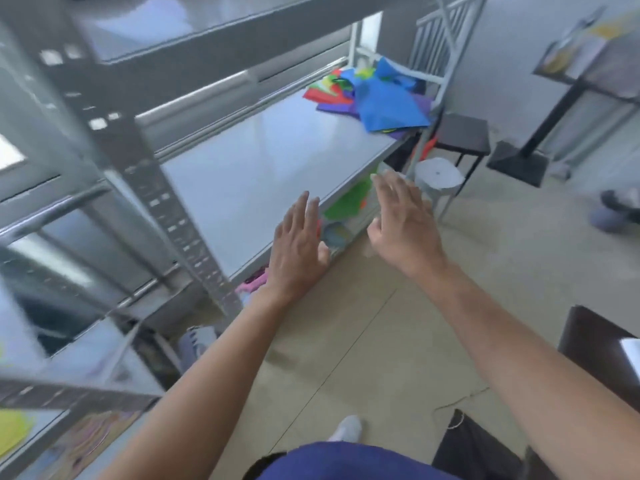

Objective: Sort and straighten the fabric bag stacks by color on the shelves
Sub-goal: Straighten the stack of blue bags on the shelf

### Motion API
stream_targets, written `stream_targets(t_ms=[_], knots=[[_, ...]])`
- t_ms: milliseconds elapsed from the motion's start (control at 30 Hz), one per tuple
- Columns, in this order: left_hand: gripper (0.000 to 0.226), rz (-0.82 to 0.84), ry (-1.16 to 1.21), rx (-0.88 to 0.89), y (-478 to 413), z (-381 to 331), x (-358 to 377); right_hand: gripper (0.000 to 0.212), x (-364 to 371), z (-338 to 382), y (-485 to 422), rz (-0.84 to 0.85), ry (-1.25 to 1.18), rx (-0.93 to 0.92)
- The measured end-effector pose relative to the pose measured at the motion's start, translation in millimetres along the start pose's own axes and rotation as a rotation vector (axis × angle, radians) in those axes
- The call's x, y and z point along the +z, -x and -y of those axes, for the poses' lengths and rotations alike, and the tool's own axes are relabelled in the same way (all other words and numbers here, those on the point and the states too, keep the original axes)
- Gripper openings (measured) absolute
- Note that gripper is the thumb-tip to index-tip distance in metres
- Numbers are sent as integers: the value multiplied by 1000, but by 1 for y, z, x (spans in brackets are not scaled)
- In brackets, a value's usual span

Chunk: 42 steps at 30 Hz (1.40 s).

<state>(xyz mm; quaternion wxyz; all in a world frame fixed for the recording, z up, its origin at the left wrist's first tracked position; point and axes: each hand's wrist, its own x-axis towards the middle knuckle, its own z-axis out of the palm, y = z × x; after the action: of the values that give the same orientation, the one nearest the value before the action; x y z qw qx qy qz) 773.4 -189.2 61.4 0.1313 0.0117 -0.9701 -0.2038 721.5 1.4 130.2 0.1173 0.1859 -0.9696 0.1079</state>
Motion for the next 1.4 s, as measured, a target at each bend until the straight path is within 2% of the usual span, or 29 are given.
stream_targets(t_ms=[200,333,667,833,967,1100,1200,1300,1400], knots=[[77,56,40,49,-128,-67,66,74,-1,-114,-89,53,-27,88],[66,87,65,-6,-210,-85,112,72,19,-183,-148,101,-82,114],[56,101,107,-166,-466,-68,252,74,97,-330,-369,260,-228,117],[36,-26,233,-231,-560,-41,296,72,127,-385,-455,341,-301,127],[26,-66,287,-454,-621,-30,312,69,143,-428,-522,414,-337,129],[56,-48,308,-734,-660,-15,331,69,186,-452,-597,529,-415,162],[74,16,287,-860,-673,-8,344,71,223,-461,-641,628,-558,245],[64,-29,274,-978,-683,-3,347,70,253,-473,-670,707,-654,291],[52,-91,389,-1171,-688,-8,340,65,268,-488,-683,715,-677,228]])
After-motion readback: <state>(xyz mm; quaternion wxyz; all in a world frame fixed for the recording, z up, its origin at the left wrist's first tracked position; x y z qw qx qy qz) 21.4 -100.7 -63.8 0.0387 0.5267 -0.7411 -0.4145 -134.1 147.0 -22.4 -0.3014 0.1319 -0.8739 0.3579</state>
